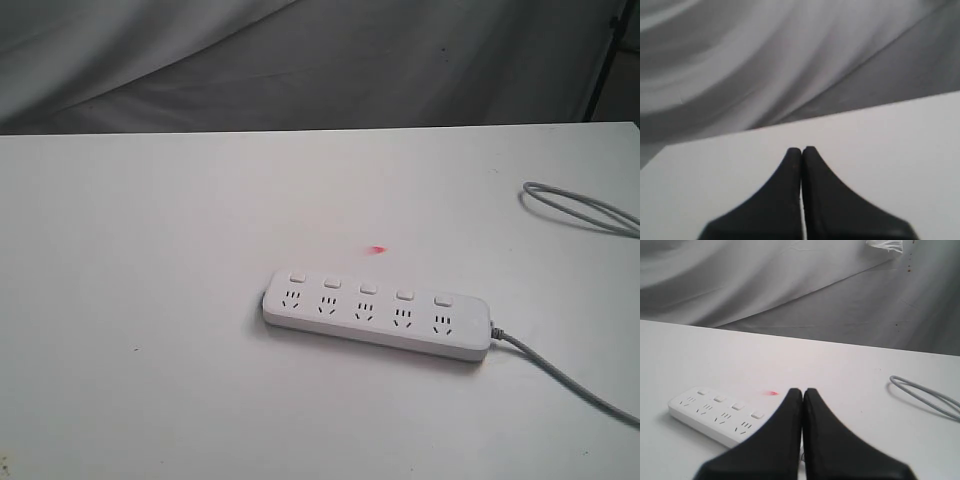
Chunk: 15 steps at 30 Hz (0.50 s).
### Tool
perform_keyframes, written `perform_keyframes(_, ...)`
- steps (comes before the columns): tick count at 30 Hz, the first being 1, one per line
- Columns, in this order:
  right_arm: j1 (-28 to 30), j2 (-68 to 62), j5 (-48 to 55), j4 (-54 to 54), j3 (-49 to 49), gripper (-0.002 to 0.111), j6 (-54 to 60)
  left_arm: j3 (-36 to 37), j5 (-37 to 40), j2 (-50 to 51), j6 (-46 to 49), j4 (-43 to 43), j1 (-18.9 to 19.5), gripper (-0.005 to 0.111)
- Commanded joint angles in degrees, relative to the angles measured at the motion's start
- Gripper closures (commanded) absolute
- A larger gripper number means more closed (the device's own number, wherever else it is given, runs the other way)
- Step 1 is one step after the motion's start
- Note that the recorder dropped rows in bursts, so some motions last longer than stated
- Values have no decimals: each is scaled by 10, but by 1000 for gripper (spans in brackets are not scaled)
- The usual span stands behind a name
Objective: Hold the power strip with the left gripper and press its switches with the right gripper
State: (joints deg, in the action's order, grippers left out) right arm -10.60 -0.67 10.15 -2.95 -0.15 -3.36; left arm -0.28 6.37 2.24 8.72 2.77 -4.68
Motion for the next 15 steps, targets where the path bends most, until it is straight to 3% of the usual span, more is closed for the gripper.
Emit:
perform_keyframes(1, 5, 4, -1, 1, 1, 108, -1, 3, -108, -2, 2, 4, 1, 106)
perform_keyframes(6, 5, 4, -1, 1, 1, 108, -1, 3, -210, -2, -46, 4, 1, 106)
perform_keyframes(11, 5, 4, -1, 1, 1, 108, -1, 3, -336, -2, -293, 4, 1, 106)
perform_keyframes(15, 5, 4, -1, 1, 1, 108, -1, 3, -343, -2, -311, 8, 1, 106)
